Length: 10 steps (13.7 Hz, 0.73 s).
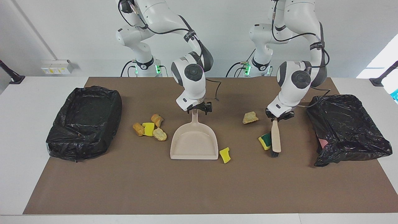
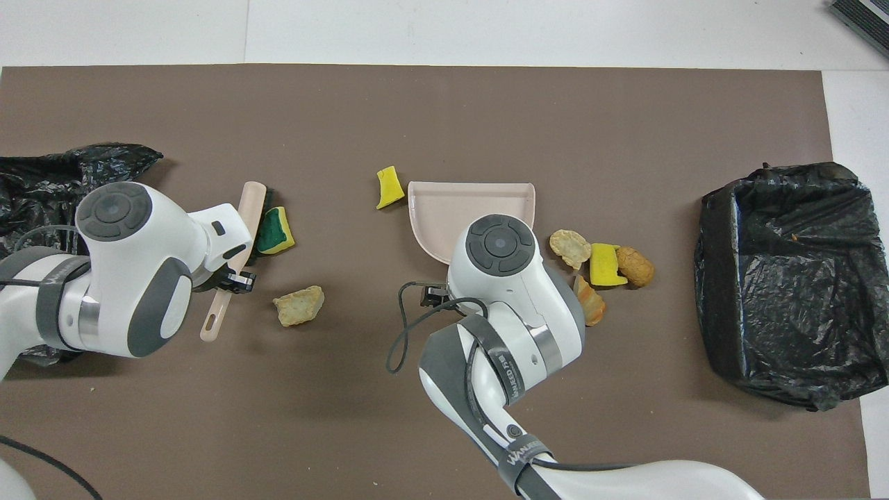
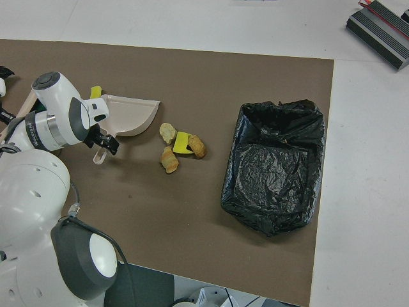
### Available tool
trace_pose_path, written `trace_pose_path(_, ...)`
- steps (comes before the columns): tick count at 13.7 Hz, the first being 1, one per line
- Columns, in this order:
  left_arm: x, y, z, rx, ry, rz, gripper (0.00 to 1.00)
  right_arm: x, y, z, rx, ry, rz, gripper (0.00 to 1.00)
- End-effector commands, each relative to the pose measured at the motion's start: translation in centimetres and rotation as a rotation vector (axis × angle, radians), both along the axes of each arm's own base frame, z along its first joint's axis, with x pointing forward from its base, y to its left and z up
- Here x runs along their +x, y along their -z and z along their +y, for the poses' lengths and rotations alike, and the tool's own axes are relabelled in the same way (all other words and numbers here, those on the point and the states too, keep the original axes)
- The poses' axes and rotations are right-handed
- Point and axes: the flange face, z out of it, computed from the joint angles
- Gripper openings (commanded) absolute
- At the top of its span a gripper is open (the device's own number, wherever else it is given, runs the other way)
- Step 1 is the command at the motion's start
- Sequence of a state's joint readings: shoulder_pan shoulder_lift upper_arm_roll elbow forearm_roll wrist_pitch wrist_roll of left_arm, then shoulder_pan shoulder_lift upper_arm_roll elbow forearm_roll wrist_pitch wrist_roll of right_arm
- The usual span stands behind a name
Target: Sweep and dump trash in bin
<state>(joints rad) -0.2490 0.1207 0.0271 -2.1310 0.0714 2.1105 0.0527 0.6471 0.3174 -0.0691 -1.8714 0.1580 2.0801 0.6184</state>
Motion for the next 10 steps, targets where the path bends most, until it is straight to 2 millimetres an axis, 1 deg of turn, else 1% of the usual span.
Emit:
trace_pose_path(1, -1.9, -0.6, -3.5, -0.017, 0.131, 0.039, 0.00, -0.9, -0.7, -0.7, 0.022, 0.013, -0.002, 0.79)
trace_pose_path(3, -2.8, -0.8, -5.9, -0.043, 0.206, 0.048, 0.00, -0.8, -0.9, -0.7, 0.016, 0.006, -0.011, 0.42)
trace_pose_path(4, -3.4, -0.9, -7.1, -0.044, 0.259, 0.063, 0.00, -0.7, -1.0, -0.7, 0.016, 0.008, -0.013, 0.20)
trace_pose_path(5, -3.4, -1.2, -7.4, -0.048, 0.282, 0.072, 0.00, -0.7, -1.0, -0.8, 0.015, 0.022, -0.014, 0.00)
trace_pose_path(6, -2.7, -1.8, -7.7, -0.053, 0.278, 0.070, 0.00, -0.6, -1.0, -0.8, 0.014, 0.025, -0.014, 0.00)
trace_pose_path(8, 0.1, -3.0, -8.3, -0.061, 0.262, 0.063, 0.00, 0.0, -1.3, -1.6, 0.017, 0.028, -0.019, 0.00)
trace_pose_path(9, 1.6, -4.1, -8.7, -0.062, 0.258, 0.049, 0.00, 0.4, -2.4, -2.3, 0.028, 0.027, -0.034, 0.00)
trace_pose_path(10, 2.8, -4.6, -9.2, -0.063, 0.260, 0.040, 0.00, 0.9, -3.9, -3.6, 0.044, 0.005, -0.050, 0.00)
